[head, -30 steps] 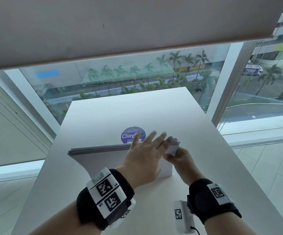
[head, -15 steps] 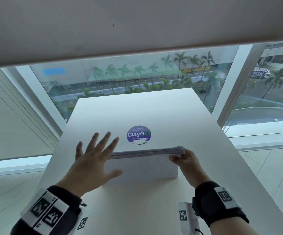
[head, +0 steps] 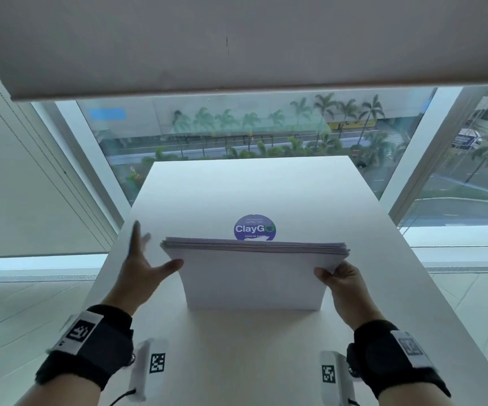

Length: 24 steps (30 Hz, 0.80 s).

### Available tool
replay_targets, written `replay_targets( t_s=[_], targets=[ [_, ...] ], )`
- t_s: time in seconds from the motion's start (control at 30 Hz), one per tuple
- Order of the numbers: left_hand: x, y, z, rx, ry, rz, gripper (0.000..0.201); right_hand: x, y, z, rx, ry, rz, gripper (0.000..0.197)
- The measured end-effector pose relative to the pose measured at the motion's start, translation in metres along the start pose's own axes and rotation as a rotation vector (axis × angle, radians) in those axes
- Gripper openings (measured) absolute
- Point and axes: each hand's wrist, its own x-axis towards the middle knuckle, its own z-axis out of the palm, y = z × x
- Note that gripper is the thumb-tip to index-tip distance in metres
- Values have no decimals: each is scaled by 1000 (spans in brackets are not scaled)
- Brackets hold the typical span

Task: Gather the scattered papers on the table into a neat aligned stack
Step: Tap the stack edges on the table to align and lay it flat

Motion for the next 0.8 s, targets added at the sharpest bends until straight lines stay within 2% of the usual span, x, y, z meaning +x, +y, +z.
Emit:
replay_targets(
  t_s=[0.03, 0.07, 0.1, 0.13, 0.2, 0.33, 0.47, 0.57, 0.63, 0.73, 0.8],
  targets=[
    [2, -5, 5, -104, -92, -36, 90, 0, 0, 2, 8, 0, -1, 34],
    [5, -12, 11, -174, -141, -47, 67, 0, -2, 4, 13, -2, -2, 35],
    [6, -13, 17, -228, -147, -40, 42, -1, -3, 6, 13, -2, -6, 35],
    [7, -12, 22, -280, -120, -36, 30, -1, -4, 6, 14, 3, -7, 35],
    [7, -10, 28, -402, -74, -19, 29, -3, -7, 7, 17, 18, -18, 35],
    [1, -6, 29, -539, -76, 40, 30, -4, -16, 7, 15, 41, -57, 42],
    [-11, -24, 31, -586, -120, -2, 24, -17, -13, 7, -60, 45, -7, 29],
    [-19, -36, 35, -581, -174, -28, 30, -29, -5, 5, -101, 35, 41, 22],
    [-20, -36, 37, -560, -189, -34, 30, -32, -2, 6, -130, 26, 53, 22],
    [-15, -34, 39, -580, -176, -28, 46, -31, -4, 9, -128, 40, 21, 32],
    [-11, -35, 40, -590, -157, -37, 38, -29, -8, 9, -151, 49, -6, 33]
  ],
)
